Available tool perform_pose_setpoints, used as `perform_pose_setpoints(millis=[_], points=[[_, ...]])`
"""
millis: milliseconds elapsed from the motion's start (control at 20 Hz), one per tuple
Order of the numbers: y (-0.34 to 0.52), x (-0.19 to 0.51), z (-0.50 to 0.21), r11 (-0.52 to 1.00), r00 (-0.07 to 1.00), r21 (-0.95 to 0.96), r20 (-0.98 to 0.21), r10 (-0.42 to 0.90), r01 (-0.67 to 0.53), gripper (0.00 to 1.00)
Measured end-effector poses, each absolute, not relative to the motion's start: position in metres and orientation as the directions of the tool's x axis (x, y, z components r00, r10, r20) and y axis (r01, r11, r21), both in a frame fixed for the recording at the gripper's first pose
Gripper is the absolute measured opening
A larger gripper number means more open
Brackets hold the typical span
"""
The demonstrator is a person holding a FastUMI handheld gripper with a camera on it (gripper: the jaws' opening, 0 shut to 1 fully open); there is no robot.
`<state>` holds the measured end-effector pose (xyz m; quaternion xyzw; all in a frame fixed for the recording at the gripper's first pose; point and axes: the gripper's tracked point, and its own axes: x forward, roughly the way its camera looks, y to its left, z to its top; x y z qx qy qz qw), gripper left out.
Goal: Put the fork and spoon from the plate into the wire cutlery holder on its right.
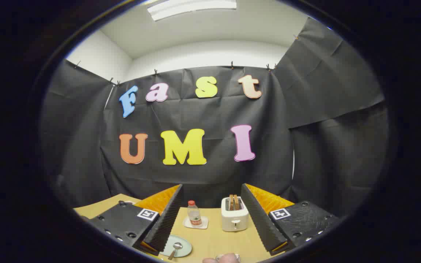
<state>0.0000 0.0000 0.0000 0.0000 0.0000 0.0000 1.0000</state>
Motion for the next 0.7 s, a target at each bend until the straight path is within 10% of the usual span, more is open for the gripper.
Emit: perform_pose_setpoints(millis=[700], points=[[0.019, 0.006, 0.022, 1.0, 0.999, -0.014, 0.029, 0.024, -0.023, 0.95]])
